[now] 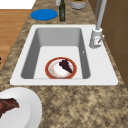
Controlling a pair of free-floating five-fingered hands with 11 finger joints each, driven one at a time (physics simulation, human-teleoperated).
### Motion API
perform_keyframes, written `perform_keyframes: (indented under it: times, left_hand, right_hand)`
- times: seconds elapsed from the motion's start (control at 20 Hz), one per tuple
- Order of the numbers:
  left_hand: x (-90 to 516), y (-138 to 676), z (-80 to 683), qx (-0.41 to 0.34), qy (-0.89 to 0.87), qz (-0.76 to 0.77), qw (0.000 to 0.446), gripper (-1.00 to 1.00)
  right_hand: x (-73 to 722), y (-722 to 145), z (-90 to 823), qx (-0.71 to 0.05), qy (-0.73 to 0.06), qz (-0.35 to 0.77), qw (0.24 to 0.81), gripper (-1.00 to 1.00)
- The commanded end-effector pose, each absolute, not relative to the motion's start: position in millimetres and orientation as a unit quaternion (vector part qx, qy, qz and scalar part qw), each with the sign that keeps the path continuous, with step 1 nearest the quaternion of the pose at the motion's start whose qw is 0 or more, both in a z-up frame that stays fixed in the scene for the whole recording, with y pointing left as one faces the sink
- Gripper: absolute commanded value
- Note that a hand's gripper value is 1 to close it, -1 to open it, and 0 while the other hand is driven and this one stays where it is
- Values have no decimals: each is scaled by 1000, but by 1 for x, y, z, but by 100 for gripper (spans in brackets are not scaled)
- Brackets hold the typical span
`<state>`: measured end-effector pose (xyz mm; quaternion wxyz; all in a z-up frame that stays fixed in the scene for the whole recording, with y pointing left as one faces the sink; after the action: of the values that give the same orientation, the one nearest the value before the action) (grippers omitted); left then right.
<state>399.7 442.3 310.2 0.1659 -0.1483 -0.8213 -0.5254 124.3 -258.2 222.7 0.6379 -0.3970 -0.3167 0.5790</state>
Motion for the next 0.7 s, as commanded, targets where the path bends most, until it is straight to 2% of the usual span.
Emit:
perform_keyframes:
  times: [0.0, 0.25, 0.65]
  left_hand:
    - [385, 454, 306, -136, -822, -526, 172, -100]
    - [359, 456, 298, -148, -820, -528, 166, -100]
    - [307, 458, 282, -124, -825, -531, 148, -100]
  right_hand:
    - [124, -258, 223, -397, -317, 579, 638, 0]
    - [124, -258, 223, -397, -317, 579, 638, 0]
    - [124, -258, 223, -397, -317, 579, 638, 0]
